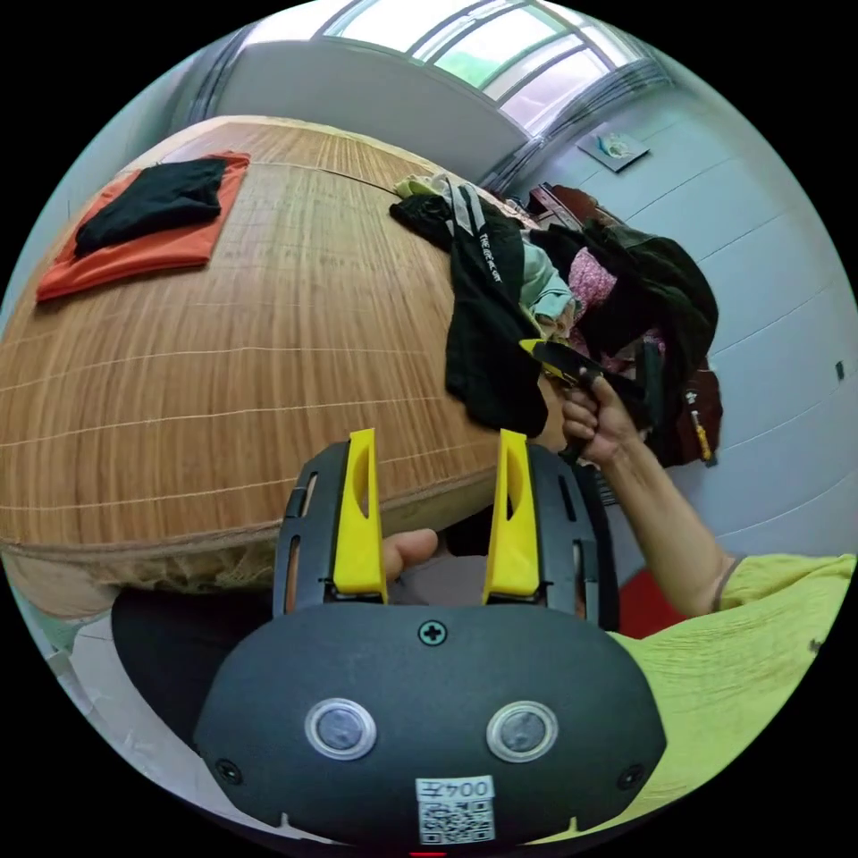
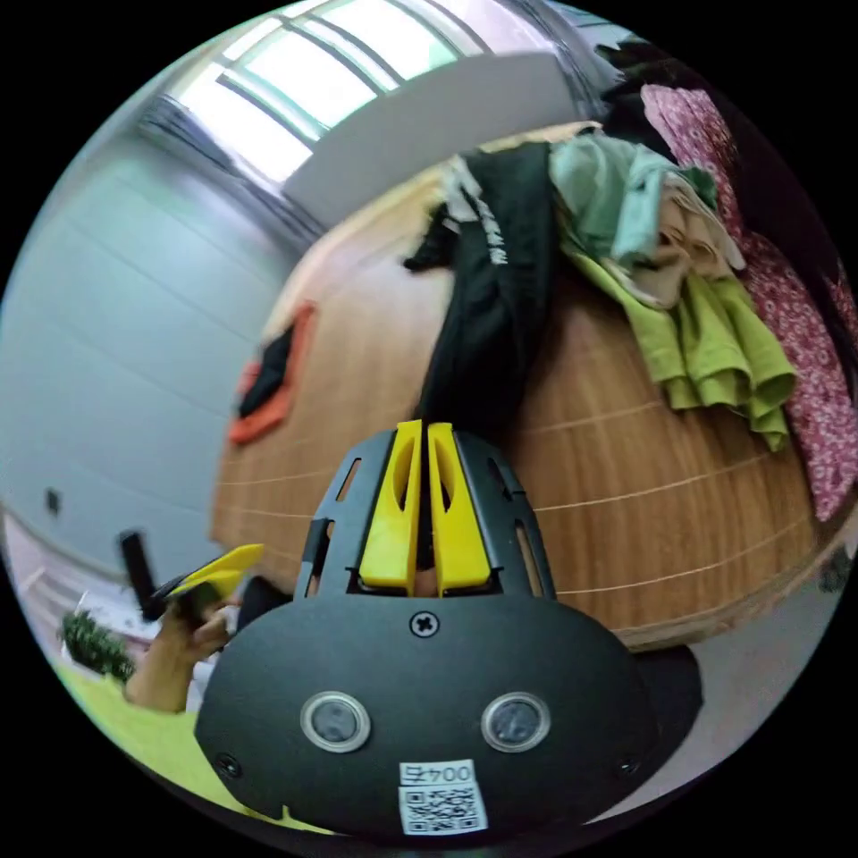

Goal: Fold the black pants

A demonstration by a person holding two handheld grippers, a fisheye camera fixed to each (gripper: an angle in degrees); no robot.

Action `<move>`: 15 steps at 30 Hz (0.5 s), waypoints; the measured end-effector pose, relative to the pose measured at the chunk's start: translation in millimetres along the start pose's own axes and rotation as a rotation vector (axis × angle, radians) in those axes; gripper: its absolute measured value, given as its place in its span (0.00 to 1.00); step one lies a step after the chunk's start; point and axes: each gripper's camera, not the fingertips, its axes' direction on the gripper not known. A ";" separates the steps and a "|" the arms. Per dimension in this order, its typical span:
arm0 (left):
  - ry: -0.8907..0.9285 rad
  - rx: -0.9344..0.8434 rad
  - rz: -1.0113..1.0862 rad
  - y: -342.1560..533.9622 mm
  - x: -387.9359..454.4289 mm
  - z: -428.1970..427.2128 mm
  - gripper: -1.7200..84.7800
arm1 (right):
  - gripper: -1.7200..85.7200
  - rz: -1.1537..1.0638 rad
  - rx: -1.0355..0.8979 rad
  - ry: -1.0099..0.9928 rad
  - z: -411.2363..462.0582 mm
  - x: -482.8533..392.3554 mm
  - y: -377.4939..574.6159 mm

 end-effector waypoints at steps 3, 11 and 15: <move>0.186 -0.017 -0.049 -27.0 -4.3 9.8 0.23 | 0.01 -0.068 0.094 -0.292 -56.6 -25.2 24.7; 0.549 -0.181 0.044 -54.6 46.1 70.4 0.24 | 0.02 -0.326 -0.217 -0.508 -78.8 -92.9 104.4; 0.054 -0.217 0.156 -33.9 68.4 78.2 0.07 | 0.08 -0.196 -0.301 -0.362 -64.1 -80.1 113.0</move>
